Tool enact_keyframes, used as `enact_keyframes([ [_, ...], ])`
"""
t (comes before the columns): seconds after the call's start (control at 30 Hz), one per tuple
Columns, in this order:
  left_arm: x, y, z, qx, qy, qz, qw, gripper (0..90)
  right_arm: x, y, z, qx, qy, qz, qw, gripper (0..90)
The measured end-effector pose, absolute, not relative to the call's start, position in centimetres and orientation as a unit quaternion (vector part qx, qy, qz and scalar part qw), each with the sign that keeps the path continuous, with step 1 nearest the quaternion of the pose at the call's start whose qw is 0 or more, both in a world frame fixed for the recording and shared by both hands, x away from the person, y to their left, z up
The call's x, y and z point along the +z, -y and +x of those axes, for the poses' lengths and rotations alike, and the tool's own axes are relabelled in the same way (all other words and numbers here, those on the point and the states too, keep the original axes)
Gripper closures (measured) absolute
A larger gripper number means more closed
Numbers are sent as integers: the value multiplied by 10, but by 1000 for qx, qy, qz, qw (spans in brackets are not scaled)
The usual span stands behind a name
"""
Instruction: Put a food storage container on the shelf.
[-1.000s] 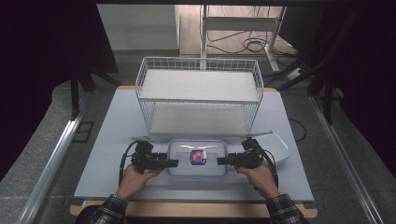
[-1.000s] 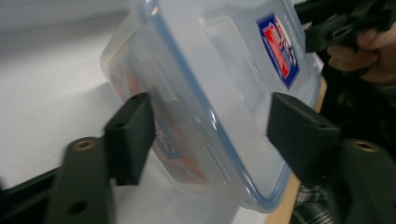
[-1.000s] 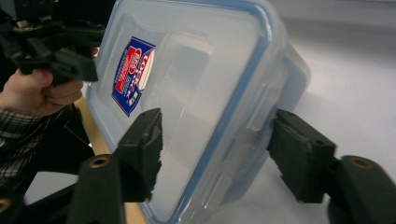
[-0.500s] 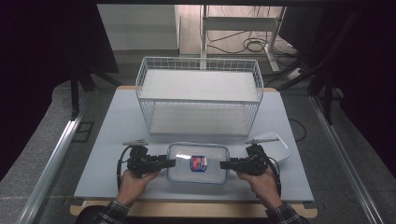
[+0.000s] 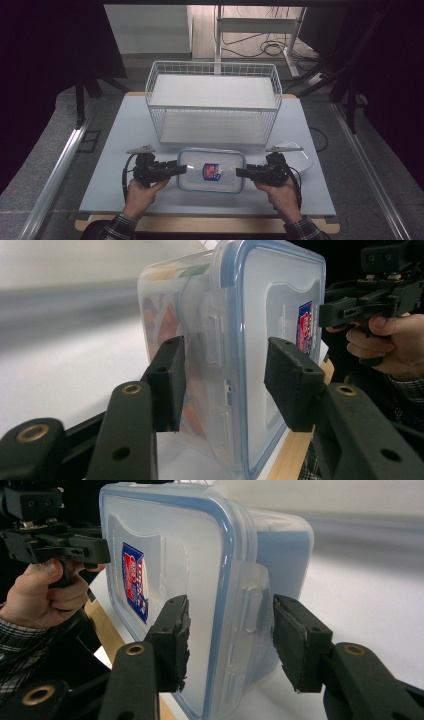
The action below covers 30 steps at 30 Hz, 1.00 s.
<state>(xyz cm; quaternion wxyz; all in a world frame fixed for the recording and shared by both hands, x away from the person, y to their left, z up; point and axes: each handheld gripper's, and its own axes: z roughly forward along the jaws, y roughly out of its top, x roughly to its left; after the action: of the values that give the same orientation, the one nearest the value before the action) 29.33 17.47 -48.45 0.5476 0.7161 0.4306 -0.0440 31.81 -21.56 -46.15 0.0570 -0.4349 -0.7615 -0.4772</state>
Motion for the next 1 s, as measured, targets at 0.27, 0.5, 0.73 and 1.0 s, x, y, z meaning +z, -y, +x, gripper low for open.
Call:
enact_keyframes([
  [0.27, -463, -179, 296, -26, -423, 718, 552, 522, -442, 211, 322, -493, 762, -419, 39, 507],
  [0.5, -437, -181, 301, -5, -412, 721, 557, 520, -412, 207, 329, -508, 764, -397, 11, 508],
  [0.73, -409, -185, 311, 16, -407, 718, 565, 519, -389, 204, 339, -521, 761, -386, -2, 508],
  [1.0, -387, -186, 325, 23, -403, 714, 572, 519, -368, 203, 353, -535, 753, -383, -12, 508],
])
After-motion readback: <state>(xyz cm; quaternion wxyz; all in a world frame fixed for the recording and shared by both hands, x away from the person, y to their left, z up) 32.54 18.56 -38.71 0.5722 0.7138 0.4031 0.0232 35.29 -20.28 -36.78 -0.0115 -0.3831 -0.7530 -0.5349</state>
